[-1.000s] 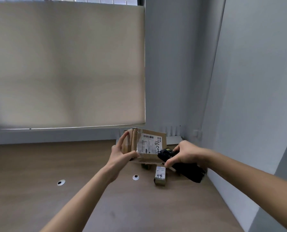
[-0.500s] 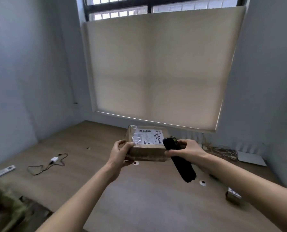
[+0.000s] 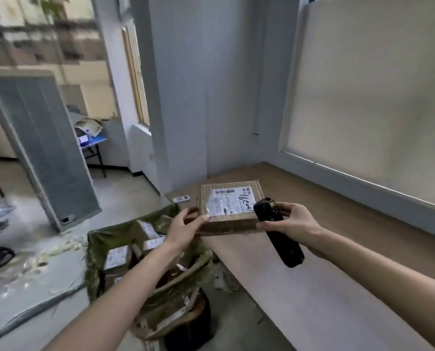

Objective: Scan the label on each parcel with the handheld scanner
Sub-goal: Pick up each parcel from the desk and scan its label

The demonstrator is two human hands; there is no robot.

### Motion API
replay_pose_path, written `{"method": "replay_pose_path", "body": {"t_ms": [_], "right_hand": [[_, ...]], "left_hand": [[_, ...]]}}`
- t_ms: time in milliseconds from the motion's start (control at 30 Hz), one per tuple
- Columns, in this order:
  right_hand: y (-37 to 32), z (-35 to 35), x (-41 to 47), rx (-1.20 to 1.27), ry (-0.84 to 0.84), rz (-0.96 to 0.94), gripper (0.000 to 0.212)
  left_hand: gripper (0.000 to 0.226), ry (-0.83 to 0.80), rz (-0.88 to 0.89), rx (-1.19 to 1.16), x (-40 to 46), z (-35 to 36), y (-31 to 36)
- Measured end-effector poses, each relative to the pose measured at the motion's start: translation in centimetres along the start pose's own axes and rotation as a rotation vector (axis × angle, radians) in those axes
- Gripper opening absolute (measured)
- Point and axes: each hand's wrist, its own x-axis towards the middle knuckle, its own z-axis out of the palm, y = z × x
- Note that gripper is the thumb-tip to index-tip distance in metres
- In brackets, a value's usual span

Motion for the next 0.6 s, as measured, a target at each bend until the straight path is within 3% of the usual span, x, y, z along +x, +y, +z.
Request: {"method": "replay_pose_path", "body": {"t_ms": [133,267,467,600], "right_hand": [[-2.8,8.7,4.6,-0.007,-0.146,-0.039,0.076],[-4.3,16.6,9.5,-0.043,-0.298,-0.020,0.074],[-4.5,27.6,18.6,-0.087,-0.423,-0.030,0.092],[-3.4,34.7,24.8,-0.155,-0.509,-0.024,0.092]], "left_hand": [[0.081,0.183,-0.030,0.046,1.6,-8.3,-2.8],[0.063,0.237,-0.097,0.013,3.4,-14.8,-4.8],[0.040,0.400,-0.205,-0.005,9.7,-22.5,-9.1],[0.045,0.467,-0.277,-0.008,14.2,-26.4,-12.5]]}}
